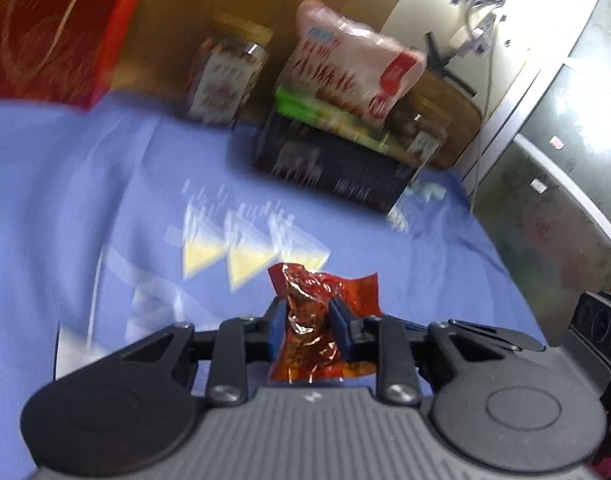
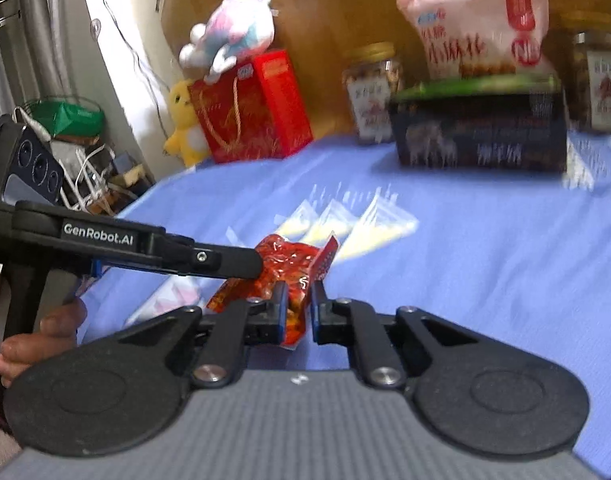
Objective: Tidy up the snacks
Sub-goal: 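Carry the red packet into the tin box and open the left gripper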
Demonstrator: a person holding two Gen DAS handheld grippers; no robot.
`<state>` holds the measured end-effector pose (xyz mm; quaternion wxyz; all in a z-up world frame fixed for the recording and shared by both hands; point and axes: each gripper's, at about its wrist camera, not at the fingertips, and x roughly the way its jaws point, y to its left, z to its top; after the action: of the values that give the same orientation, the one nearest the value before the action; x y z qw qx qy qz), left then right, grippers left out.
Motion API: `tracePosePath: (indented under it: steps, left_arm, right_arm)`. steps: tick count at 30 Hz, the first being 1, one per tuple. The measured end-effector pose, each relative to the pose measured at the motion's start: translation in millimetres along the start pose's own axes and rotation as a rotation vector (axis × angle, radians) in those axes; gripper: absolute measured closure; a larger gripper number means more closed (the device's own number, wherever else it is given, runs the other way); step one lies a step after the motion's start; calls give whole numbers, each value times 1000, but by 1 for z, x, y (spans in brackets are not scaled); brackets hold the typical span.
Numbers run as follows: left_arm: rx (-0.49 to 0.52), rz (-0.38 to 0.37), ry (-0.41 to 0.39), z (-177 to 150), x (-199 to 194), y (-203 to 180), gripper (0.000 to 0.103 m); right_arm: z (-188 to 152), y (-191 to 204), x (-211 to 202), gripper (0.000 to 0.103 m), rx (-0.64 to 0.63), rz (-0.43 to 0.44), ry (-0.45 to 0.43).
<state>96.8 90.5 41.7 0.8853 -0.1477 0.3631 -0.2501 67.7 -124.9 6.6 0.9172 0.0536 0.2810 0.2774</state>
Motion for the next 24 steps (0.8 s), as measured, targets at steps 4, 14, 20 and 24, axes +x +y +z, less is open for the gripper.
tracePosePath:
  steps: [4, 14, 20, 24]
  left_arm:
    - [99, -11, -67, 50, 15, -21, 79]
    - [190, -4, -126, 161, 117, -54, 77]
    - [175, 123, -86, 184, 186, -38, 69]
    - [176, 171, -82, 178, 197, -32, 69]
  right_arm:
    - [38, -15, 4, 89, -62, -49, -93]
    - [122, -103, 52, 89, -48, -184, -208]
    - [129, -135, 107, 85, -55, -234, -131]
    - [122, -140, 105, 67, -57, -281, -186]
